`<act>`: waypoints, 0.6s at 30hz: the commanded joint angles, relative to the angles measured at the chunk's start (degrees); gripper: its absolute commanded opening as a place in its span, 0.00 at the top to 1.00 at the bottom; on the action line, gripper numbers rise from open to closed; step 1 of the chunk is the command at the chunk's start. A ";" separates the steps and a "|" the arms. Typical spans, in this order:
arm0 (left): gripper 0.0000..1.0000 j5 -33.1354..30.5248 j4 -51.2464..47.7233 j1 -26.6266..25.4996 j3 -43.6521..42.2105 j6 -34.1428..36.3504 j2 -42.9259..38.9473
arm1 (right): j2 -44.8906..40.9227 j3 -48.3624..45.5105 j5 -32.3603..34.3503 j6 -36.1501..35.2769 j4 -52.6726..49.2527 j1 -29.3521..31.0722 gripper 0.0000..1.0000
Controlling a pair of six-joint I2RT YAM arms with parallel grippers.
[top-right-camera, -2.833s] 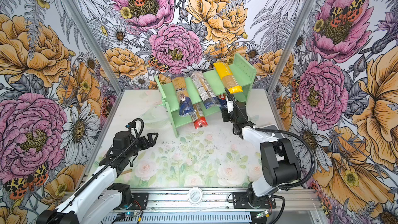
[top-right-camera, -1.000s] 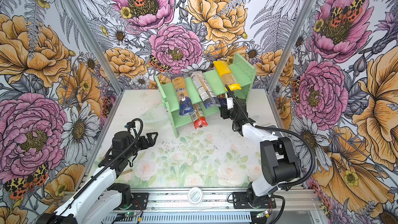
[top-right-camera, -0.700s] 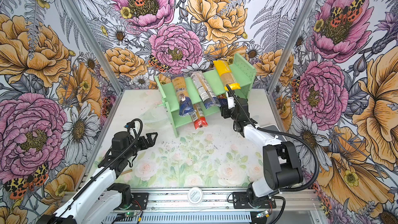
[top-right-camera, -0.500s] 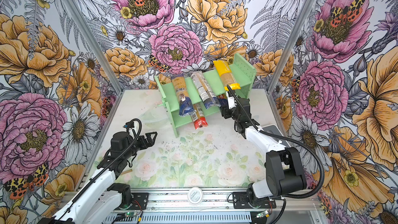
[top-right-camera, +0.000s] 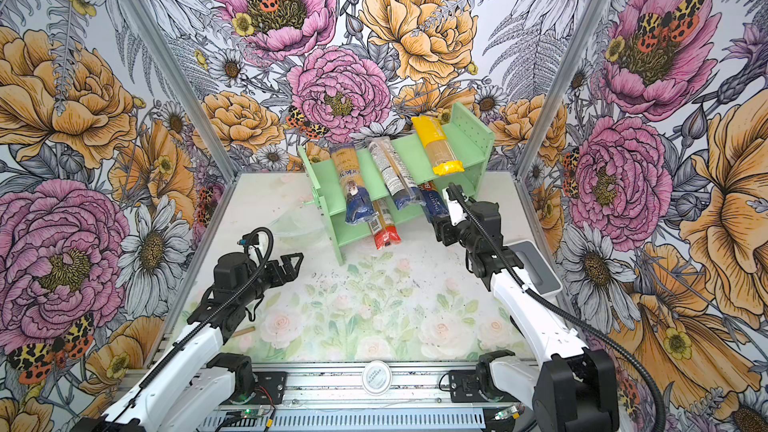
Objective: Place and organize the pasta boxes and bags onto the shelf
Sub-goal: 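Open the right gripper and draw it back from the shelf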
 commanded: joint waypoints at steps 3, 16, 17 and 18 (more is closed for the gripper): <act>0.01 -1.48 1.32 0.60 2.10 0.87 0.10 | -4.67 -2.78 -1.38 -0.08 -2.26 -2.60 0.27; 0.01 -2.86 2.31 0.53 4.55 2.30 1.04 | -7.14 -4.64 -3.48 3.45 -2.18 -6.45 0.26; 0.01 -2.86 2.40 0.56 4.80 2.45 1.30 | -7.22 -4.73 -3.51 3.88 -2.16 -6.55 0.26; 0.01 -2.94 2.46 0.54 4.93 2.45 1.48 | -7.22 -4.82 -3.39 4.50 -2.18 -6.57 0.26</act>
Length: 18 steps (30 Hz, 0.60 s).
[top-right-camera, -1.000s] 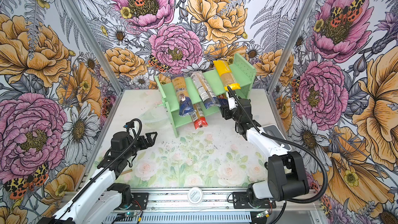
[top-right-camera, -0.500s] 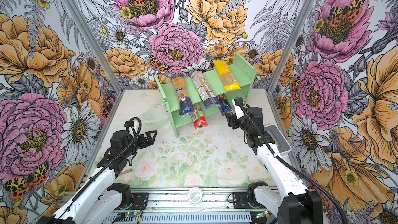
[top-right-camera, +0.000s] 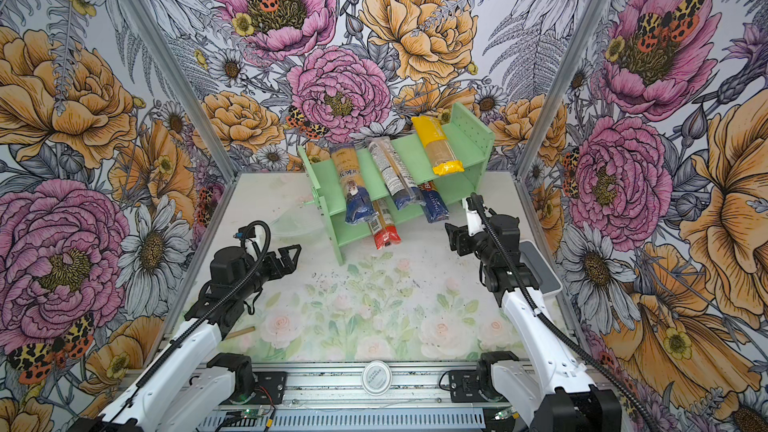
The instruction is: Place and organize the pasta boxes and bags onto the shelf
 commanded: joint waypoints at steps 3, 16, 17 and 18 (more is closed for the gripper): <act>0.01 -1.33 2.07 0.40 2.01 1.55 0.91 | -1.13 -0.69 -0.10 2.55 0.37 -0.47 0.26; 0.01 -2.55 3.71 0.30 2.49 2.96 0.61 | -0.43 -2.22 3.19 2.57 0.38 -2.04 0.26; 0.01 -2.52 3.78 0.35 2.45 3.05 0.65 | -0.44 -2.45 3.46 2.60 0.43 -2.11 0.26; 0.01 -2.51 3.82 0.29 2.45 3.06 0.66 | -0.37 -2.57 3.55 2.55 0.43 -2.15 0.26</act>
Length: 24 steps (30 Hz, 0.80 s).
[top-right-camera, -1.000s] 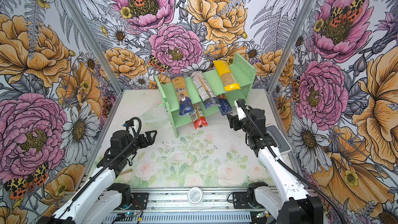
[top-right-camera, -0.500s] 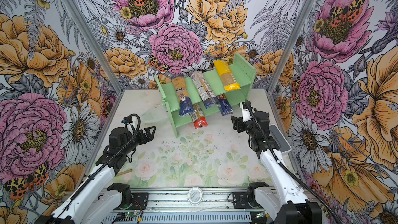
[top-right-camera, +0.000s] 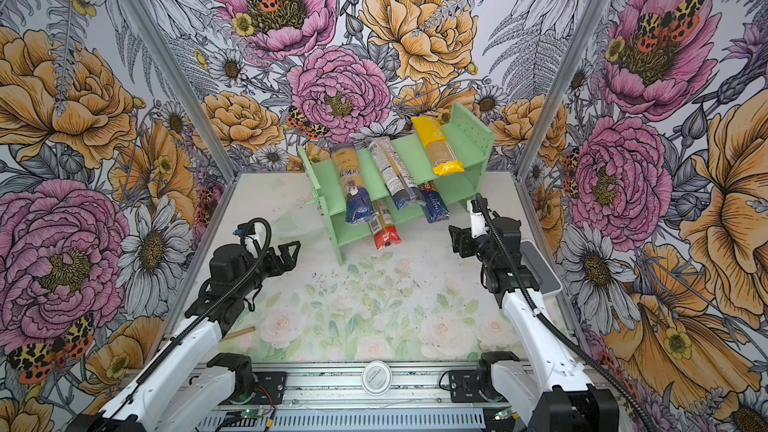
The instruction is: Place and organize the pasta boxes and bags onto the shelf
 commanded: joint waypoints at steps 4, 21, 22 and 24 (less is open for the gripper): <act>0.01 -1.55 2.37 0.20 1.79 1.92 0.09 | 0.54 -1.40 2.15 0.81 2.29 -1.00 0.26; 0.01 -9.31 8.09 0.19 2.18 8.15 -0.98 | 15.62 -14.38 5.70 5.77 34.56 -7.61 0.26; 0.01 -9.60 8.50 0.24 2.19 8.69 -0.74 | 17.08 -15.00 5.76 5.84 36.78 -7.68 0.26; 0.01 -10.04 8.91 0.28 2.57 9.58 0.05 | 19.21 -15.31 6.32 5.98 39.50 -7.53 0.26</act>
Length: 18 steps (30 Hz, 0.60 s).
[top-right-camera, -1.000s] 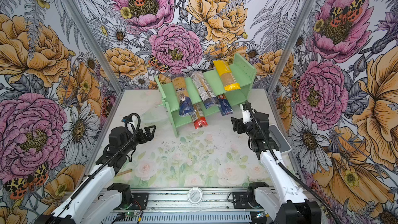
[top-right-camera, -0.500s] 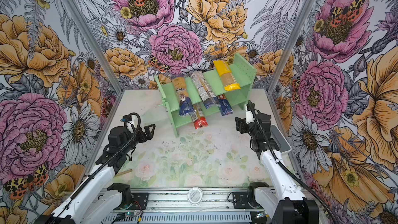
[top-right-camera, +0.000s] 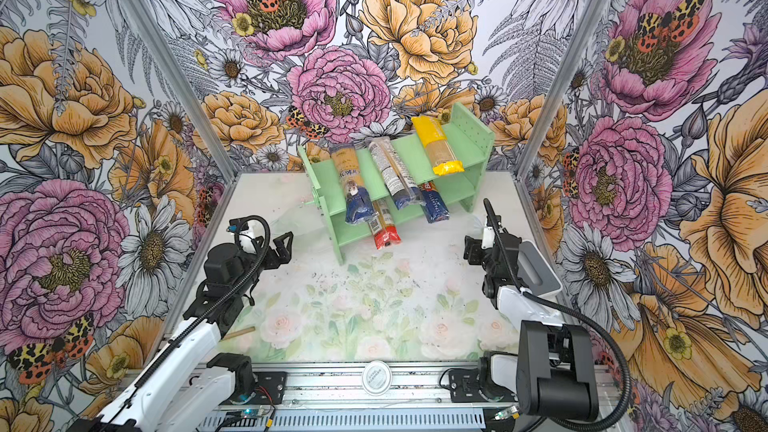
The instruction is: Place and organize the pasta boxes and bags onto the shelf
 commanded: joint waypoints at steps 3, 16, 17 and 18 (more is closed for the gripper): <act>0.01 -3.46 3.01 0.47 3.04 4.54 2.69 | 3.04 -0.35 2.88 0.64 12.43 0.27 0.25; 0.01 -4.89 9.17 2.68 3.10 11.87 11.67 | 11.64 -1.69 12.44 -4.10 25.93 7.62 0.21; 0.01 -5.08 9.83 3.00 2.75 12.36 12.21 | 14.66 -3.14 13.85 -3.95 32.30 7.87 0.20; 0.01 -5.08 10.37 3.42 2.54 12.92 12.55 | 14.76 -2.91 15.13 -3.10 31.43 7.72 0.20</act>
